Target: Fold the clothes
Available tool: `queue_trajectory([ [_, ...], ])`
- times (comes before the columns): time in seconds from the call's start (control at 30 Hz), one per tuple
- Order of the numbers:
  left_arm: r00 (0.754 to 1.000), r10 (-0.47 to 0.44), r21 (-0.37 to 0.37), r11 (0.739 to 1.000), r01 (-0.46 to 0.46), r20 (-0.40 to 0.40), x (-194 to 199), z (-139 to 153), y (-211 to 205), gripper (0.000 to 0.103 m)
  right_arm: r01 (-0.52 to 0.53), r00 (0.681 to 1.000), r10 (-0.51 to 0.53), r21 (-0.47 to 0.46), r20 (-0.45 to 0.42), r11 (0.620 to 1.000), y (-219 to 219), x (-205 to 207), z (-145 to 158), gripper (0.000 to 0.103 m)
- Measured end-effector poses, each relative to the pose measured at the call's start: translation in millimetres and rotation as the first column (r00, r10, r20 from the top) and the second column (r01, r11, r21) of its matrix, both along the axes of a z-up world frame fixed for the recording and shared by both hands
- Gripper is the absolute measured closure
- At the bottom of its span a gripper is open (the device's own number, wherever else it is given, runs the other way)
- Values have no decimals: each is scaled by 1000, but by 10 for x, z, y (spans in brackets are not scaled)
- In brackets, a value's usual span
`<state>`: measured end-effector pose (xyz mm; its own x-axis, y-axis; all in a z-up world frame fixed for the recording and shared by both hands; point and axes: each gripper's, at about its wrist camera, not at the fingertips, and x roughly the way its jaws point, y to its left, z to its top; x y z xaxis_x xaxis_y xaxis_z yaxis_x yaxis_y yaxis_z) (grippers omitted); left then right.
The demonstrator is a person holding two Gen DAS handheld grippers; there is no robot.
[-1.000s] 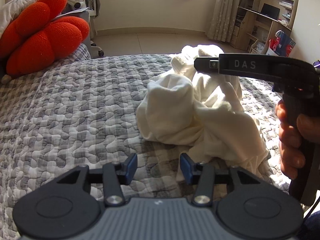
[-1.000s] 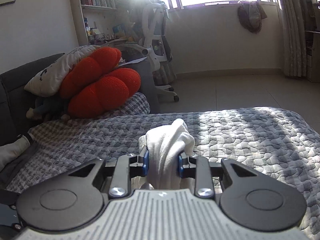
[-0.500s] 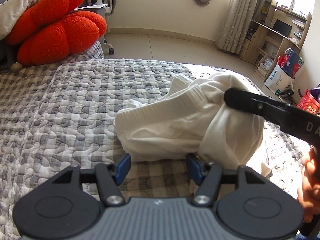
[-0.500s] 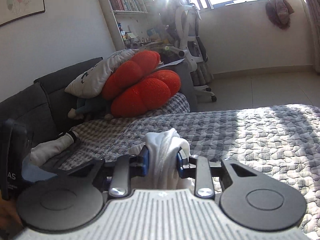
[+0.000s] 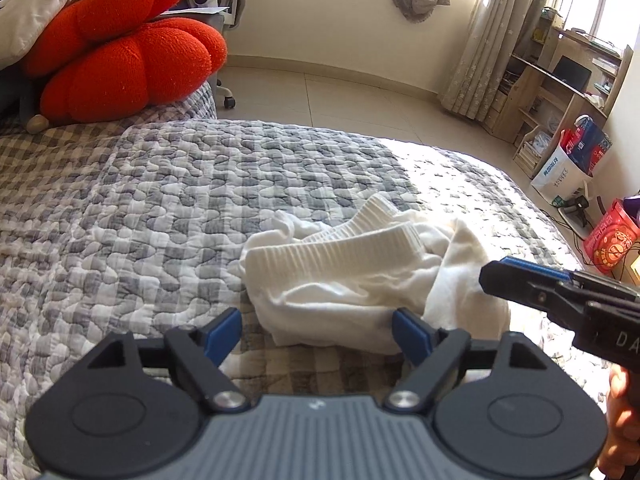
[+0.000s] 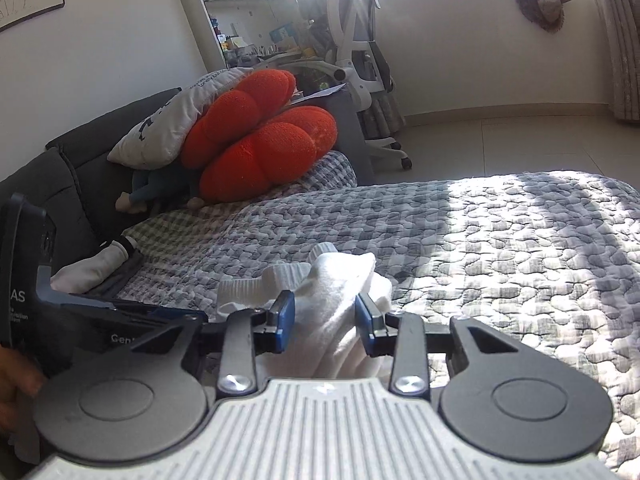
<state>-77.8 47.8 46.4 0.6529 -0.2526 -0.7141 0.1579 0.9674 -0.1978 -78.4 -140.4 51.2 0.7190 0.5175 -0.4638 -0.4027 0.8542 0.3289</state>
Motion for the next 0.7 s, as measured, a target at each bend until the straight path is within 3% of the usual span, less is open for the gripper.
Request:
queue_trajectory([
  [0.03,1000,-1,-8,1000,1,-4,9,-7,-1,15,5,1000,-5,0,-6,1000,6,10,-4,49],
  [0.23,1000,12,-21,1000,-12,12,30,15,0,1,58,997,-59,-30,-39,998,9,52,-59,28],
  [0.47,999,40,-95,995,-37,35,76,-10,110,1,95,994,-96,-23,-47,995,-15,71,-87,12],
  [0.57,998,20,-119,993,-13,61,58,-42,98,1,110,992,-110,3,-61,994,-44,95,-91,11],
  [0.7,995,62,-151,987,-49,84,81,-127,87,3,121,988,-122,-10,-96,993,-43,132,-142,16],
])
